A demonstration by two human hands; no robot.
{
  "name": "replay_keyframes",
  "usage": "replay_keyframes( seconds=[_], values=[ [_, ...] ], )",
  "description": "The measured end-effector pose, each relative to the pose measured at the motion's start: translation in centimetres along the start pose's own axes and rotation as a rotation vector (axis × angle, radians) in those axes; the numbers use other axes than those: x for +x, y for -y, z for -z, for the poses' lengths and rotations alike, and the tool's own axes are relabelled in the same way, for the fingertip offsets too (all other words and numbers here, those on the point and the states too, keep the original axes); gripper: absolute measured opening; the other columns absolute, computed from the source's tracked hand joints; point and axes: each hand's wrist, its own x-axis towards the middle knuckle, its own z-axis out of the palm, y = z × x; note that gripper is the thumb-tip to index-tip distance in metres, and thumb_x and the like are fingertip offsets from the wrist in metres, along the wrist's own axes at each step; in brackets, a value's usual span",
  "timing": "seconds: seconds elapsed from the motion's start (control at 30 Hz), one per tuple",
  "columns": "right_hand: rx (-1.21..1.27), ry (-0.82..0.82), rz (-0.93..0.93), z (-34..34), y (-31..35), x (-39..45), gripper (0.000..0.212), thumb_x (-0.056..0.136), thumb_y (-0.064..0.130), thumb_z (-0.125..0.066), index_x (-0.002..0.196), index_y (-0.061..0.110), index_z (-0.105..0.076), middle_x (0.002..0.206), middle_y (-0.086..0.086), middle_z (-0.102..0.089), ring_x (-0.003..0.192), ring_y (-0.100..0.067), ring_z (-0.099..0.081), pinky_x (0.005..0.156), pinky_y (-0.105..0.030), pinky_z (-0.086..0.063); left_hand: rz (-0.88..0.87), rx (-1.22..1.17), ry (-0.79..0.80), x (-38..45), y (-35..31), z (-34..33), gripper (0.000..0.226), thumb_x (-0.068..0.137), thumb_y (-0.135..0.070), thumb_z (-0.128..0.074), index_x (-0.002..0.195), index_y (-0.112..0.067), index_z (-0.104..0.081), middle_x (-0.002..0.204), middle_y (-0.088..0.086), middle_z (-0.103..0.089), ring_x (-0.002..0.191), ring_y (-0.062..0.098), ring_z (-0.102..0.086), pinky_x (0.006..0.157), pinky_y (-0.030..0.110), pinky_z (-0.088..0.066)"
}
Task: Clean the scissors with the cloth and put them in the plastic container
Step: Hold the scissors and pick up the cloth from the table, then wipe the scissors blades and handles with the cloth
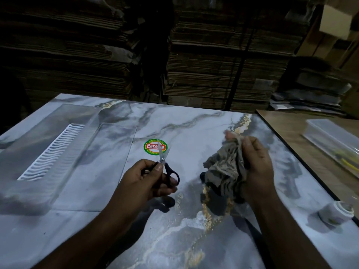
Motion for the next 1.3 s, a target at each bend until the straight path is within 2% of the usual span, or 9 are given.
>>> replay_keyframes(
  seconds=[0.13,0.23,0.47,0.63,0.8,0.93,1.1,1.2,1.3],
  values=[
    [-0.078,0.108,-0.025,-2.7,-0.6,-1.6,0.027,0.096,0.033,-0.066,0.096,0.007,-0.062,0.091,-0.013,-0.078,0.075,-0.024,-0.074,0.069,-0.040,-0.065,0.051,-0.005,0.036,-0.4,-0.1,-0.3,0.020,0.102,-0.020,-0.059,0.099,-0.001,-0.062,0.089,0.025,-0.077,0.079,0.039,-0.077,0.078,0.056,-0.057],
    [-0.267,0.187,0.046,-3.8,-1.9,-2.7,0.011,0.098,0.028,-0.072,0.101,0.018,-0.072,0.098,-0.007,-0.077,0.091,-0.024,-0.074,0.083,-0.041,-0.062,0.077,0.005,0.046,-0.4,0.1,-0.1,0.020,0.102,-0.025,-0.060,0.099,-0.006,-0.067,0.095,0.024,-0.079,0.080,0.037,-0.079,0.072,0.057,-0.060],
    [-0.417,0.394,0.081,-4.5,-3.4,-3.9,0.036,0.085,0.024,-0.087,0.114,0.023,-0.066,0.102,0.001,-0.076,0.091,-0.015,-0.074,0.081,-0.031,-0.058,0.070,-0.149,0.072,-0.4,0.2,-0.1,0.022,0.098,-0.016,-0.060,0.093,0.000,-0.075,0.089,0.022,-0.078,0.072,0.028,-0.077,0.059,0.033,-0.063],
    [-0.410,0.357,0.047,-4.8,-3.3,-3.9,0.032,0.085,0.001,-0.086,0.104,0.022,-0.070,0.100,0.002,-0.080,0.091,-0.016,-0.078,0.082,-0.027,-0.061,0.051,-0.132,0.073,-0.1,0.6,0.1,0.025,0.086,-0.022,-0.069,0.094,0.000,-0.079,0.091,0.022,-0.075,0.077,0.025,-0.070,0.062,0.038,-0.054],
    [-0.260,0.249,-0.006,-5.1,-3.0,-3.6,0.027,0.076,0.013,-0.086,0.098,0.018,-0.070,0.094,-0.001,-0.080,0.086,-0.013,-0.076,0.079,-0.026,-0.061,0.023,-0.210,0.055,0.0,0.0,0.2,0.030,0.083,-0.009,-0.071,0.105,0.012,-0.070,0.100,0.029,-0.076,0.080,0.025,-0.078,0.067,0.031,-0.063],
    [-0.247,0.212,-0.009,-5.3,-3.0,-3.7,0.027,0.076,0.017,-0.085,0.098,0.015,-0.070,0.092,-0.002,-0.079,0.083,-0.014,-0.074,0.078,-0.030,-0.062,-0.025,-0.233,0.021,-0.1,-0.2,-0.3,0.023,0.085,-0.009,-0.068,0.100,0.008,-0.069,0.094,0.028,-0.078,0.079,0.029,-0.080,0.063,0.030,-0.064],
    [-0.276,0.193,0.028,-5.5,-3.2,-4.2,0.021,0.078,0.019,-0.083,0.090,0.032,-0.072,0.090,0.002,-0.080,0.081,-0.011,-0.075,0.075,-0.027,-0.061,-0.118,-0.205,-0.023,0.0,0.0,-0.8,0.018,0.077,-0.009,-0.071,0.091,0.002,-0.071,0.086,0.021,-0.079,0.077,0.028,-0.080,0.069,0.028,-0.064],
    [-0.377,0.190,0.149,-5.5,-3.4,-4.3,0.022,0.081,0.018,-0.083,0.090,0.034,-0.072,0.093,0.005,-0.079,0.086,-0.012,-0.076,0.078,-0.028,-0.060,-0.086,-0.181,-0.054,0.0,0.0,-0.8,0.018,0.088,-0.016,-0.069,0.096,0.000,-0.068,0.086,0.020,-0.079,0.074,0.026,-0.078,0.058,0.034,-0.064],
    [-0.619,0.245,0.465,-4.9,-4.1,-3.9,0.010,0.089,0.020,-0.077,0.093,0.017,-0.069,0.095,0.007,-0.069,0.089,-0.013,-0.069,0.078,-0.030,-0.055,-0.063,-0.092,-0.084,0.1,-0.1,-0.6,0.021,0.094,-0.019,-0.067,0.100,0.001,-0.065,0.086,0.019,-0.079,0.070,0.026,-0.077,0.056,0.036,-0.063]
  ],
)
